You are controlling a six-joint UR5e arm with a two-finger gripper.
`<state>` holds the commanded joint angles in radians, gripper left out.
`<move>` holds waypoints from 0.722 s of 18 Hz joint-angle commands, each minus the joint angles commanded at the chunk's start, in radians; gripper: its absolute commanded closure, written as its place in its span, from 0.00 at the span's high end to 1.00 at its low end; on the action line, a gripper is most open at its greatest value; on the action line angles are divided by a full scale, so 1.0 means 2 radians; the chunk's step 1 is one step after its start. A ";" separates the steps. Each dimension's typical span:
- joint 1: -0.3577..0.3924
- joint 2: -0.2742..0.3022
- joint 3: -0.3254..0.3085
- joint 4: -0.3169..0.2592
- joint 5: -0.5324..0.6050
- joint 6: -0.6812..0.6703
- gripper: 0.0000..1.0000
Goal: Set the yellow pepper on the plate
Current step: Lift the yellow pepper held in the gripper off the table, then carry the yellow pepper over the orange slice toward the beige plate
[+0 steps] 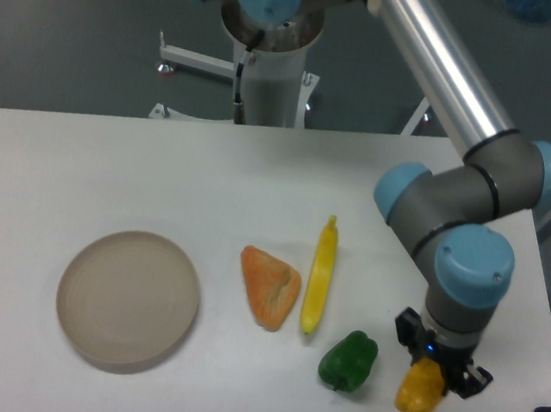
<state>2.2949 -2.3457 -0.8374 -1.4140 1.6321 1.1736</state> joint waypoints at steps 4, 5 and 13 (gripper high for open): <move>-0.018 0.051 -0.038 -0.071 0.001 -0.044 0.49; -0.028 0.061 -0.048 -0.080 0.001 -0.064 0.49; -0.128 0.091 -0.104 -0.082 0.000 -0.269 0.49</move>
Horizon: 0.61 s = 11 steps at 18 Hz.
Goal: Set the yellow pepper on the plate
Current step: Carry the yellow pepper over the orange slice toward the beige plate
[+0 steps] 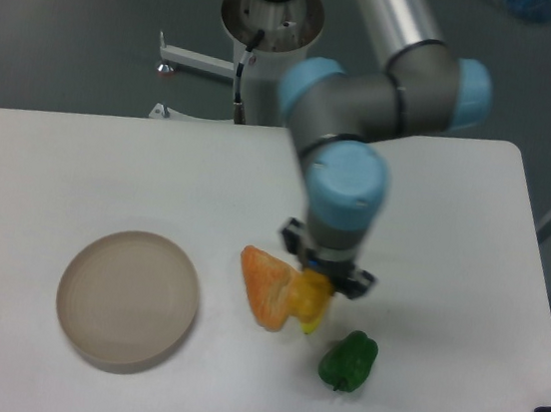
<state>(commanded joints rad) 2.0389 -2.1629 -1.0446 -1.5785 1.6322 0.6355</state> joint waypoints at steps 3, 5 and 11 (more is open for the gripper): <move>-0.034 -0.006 -0.002 0.002 -0.005 -0.061 0.49; -0.052 -0.012 -0.002 0.003 -0.005 -0.091 0.49; -0.091 -0.034 -0.008 0.006 -0.007 -0.133 0.49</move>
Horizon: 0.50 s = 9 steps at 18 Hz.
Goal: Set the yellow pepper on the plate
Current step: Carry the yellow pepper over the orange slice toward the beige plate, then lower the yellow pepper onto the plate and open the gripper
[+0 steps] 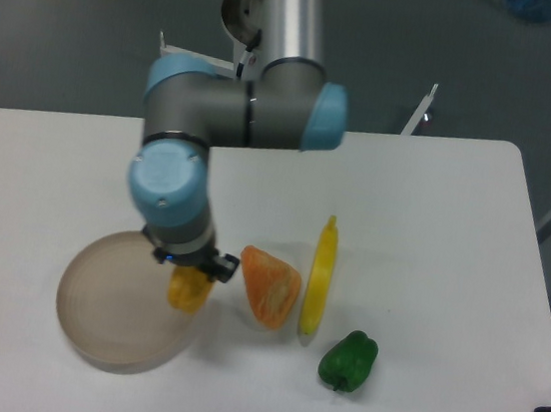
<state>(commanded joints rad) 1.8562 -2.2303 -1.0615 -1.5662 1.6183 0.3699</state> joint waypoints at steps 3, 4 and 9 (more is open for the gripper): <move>-0.017 -0.012 -0.001 0.000 -0.001 -0.015 0.49; -0.021 -0.015 -0.001 0.000 -0.001 -0.016 0.49; -0.035 -0.029 -0.001 0.007 0.000 -0.021 0.49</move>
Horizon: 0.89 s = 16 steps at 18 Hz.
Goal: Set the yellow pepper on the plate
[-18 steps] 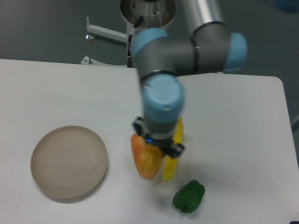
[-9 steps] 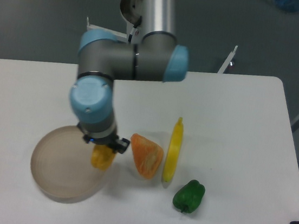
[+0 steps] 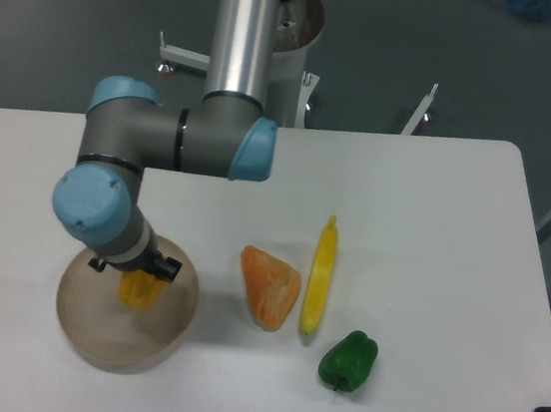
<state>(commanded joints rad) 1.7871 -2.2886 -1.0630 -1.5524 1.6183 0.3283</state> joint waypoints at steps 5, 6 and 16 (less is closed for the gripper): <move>-0.004 -0.008 -0.004 0.000 0.001 0.000 0.49; -0.004 -0.008 -0.006 0.000 0.001 0.000 0.49; -0.005 -0.008 -0.005 0.001 0.002 0.007 0.83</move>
<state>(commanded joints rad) 1.7779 -2.3041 -1.0723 -1.5509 1.6214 0.3420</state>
